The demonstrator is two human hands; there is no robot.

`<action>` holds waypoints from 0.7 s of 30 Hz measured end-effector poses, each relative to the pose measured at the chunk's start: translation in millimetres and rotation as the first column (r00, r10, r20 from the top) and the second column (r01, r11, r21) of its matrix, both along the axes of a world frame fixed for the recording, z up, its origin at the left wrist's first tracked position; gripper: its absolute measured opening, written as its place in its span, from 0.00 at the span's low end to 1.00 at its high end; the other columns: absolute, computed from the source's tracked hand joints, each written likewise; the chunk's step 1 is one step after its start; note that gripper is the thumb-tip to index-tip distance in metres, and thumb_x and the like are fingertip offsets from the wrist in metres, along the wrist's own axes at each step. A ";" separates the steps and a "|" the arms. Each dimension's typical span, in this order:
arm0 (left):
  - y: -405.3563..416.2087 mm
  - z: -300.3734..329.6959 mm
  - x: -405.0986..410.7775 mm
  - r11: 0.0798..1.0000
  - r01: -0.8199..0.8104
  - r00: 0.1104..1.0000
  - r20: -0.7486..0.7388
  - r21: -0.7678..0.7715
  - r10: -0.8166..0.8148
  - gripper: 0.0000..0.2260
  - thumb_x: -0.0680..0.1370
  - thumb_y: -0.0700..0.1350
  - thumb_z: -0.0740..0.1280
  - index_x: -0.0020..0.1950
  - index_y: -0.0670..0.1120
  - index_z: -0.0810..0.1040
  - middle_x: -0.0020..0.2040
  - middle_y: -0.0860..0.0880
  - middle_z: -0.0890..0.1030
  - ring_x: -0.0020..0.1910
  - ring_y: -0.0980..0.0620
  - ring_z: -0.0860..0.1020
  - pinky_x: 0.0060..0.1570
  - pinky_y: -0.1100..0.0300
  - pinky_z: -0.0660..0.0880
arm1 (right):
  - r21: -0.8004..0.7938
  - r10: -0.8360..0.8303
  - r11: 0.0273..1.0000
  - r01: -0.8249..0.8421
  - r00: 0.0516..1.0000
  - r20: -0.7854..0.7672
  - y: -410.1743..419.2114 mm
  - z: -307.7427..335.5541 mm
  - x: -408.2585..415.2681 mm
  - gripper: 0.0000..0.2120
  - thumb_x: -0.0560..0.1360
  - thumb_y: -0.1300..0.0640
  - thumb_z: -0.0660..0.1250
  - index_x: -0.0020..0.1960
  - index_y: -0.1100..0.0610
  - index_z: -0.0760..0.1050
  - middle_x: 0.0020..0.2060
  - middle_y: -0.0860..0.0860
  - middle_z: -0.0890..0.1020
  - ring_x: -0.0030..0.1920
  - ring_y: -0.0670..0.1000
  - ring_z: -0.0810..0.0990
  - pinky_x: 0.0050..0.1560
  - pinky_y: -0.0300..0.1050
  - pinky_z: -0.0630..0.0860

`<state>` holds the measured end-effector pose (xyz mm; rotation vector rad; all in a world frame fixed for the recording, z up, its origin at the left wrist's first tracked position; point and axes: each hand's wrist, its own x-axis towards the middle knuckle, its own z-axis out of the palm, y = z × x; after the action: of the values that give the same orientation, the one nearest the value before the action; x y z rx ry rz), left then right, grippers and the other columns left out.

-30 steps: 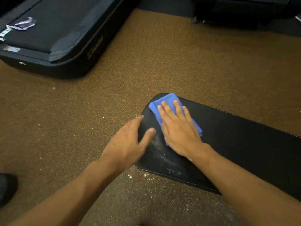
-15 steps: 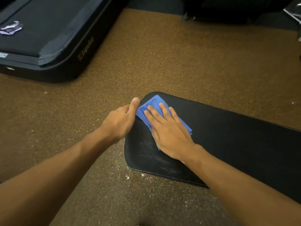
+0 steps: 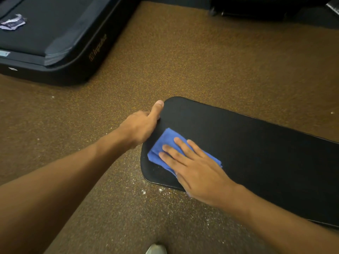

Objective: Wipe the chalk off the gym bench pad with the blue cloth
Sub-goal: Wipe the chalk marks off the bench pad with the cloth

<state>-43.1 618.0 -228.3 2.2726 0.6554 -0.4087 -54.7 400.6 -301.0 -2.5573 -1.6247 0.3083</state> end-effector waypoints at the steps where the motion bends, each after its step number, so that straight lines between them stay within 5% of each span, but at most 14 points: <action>1: -0.4 0.3 0.3 1.000 0.002 1.000 -0.005 0.000 -0.002 0.38 0.79 0.71 0.44 0.60 0.46 0.83 0.63 0.41 0.81 0.58 0.39 0.79 0.66 0.46 0.71 | -0.008 0.028 1.000 -0.028 1.000 0.008 -10.1 0.2 5.6 0.27 0.84 0.51 0.51 0.83 0.50 0.52 0.82 0.48 0.57 0.82 0.55 0.48 0.80 0.58 0.51; 5: 2.2 -4.3 1.7 0.999 0.038 0.999 -0.022 0.017 -0.037 0.34 0.80 0.70 0.49 0.61 0.47 0.82 0.60 0.42 0.81 0.57 0.39 0.80 0.64 0.48 0.72 | -0.005 -0.107 0.994 0.107 0.994 0.036 1.6 -3.2 24.9 0.27 0.83 0.51 0.49 0.82 0.50 0.56 0.81 0.48 0.60 0.82 0.56 0.53 0.79 0.60 0.55; 8: 4.2 -13.5 5.9 0.991 0.129 0.991 0.018 0.048 -0.130 0.26 0.75 0.65 0.61 0.65 0.50 0.80 0.61 0.43 0.82 0.61 0.42 0.79 0.64 0.53 0.73 | 0.039 -0.188 0.982 0.187 0.982 0.024 13.7 -3.2 10.3 0.28 0.82 0.52 0.52 0.81 0.52 0.57 0.81 0.49 0.61 0.81 0.59 0.53 0.79 0.61 0.53; 11: 4.9 -16.1 11.8 0.963 0.228 0.974 -0.014 0.144 -0.228 0.29 0.75 0.61 0.69 0.74 0.54 0.72 0.64 0.41 0.80 0.65 0.43 0.76 0.59 0.57 0.70 | 0.026 -0.072 0.997 0.071 0.997 0.009 -3.3 -3.2 -8.2 0.29 0.83 0.52 0.54 0.83 0.52 0.53 0.82 0.49 0.57 0.82 0.58 0.49 0.80 0.60 0.48; 16: -2.1 -15.8 29.5 0.921 0.310 0.950 -0.119 0.238 -0.289 0.33 0.75 0.61 0.70 0.78 0.59 0.64 0.72 0.42 0.73 0.76 0.44 0.63 0.72 0.51 0.65 | -0.003 0.066 0.998 -0.066 0.998 0.007 -17.5 -3.0 7.7 0.28 0.83 0.51 0.51 0.82 0.50 0.53 0.82 0.48 0.58 0.82 0.56 0.50 0.80 0.59 0.52; 18: -3.1 -19.4 36.4 0.901 0.328 0.944 -0.137 0.283 -0.300 0.32 0.75 0.60 0.70 0.77 0.60 0.65 0.70 0.41 0.75 0.70 0.41 0.71 0.67 0.49 0.71 | 0.024 0.001 1.000 -0.001 1.000 -0.001 -5.3 -3.4 9.2 0.28 0.83 0.51 0.51 0.82 0.50 0.56 0.81 0.48 0.59 0.82 0.57 0.52 0.79 0.60 0.52; 21: -5.0 -21.6 45.1 0.907 0.299 0.952 -0.161 0.296 -0.261 0.32 0.74 0.61 0.70 0.76 0.64 0.64 0.68 0.41 0.75 0.45 0.43 0.83 0.44 0.53 0.82 | 0.071 -0.095 0.993 0.096 0.995 -0.018 10.8 -6.0 -2.8 0.29 0.81 0.52 0.54 0.82 0.52 0.56 0.81 0.48 0.59 0.81 0.59 0.52 0.79 0.62 0.51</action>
<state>2.0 613.0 -249.9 2.6815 0.4767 -0.6179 -57.5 411.4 -307.0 -2.5621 -1.4747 0.2553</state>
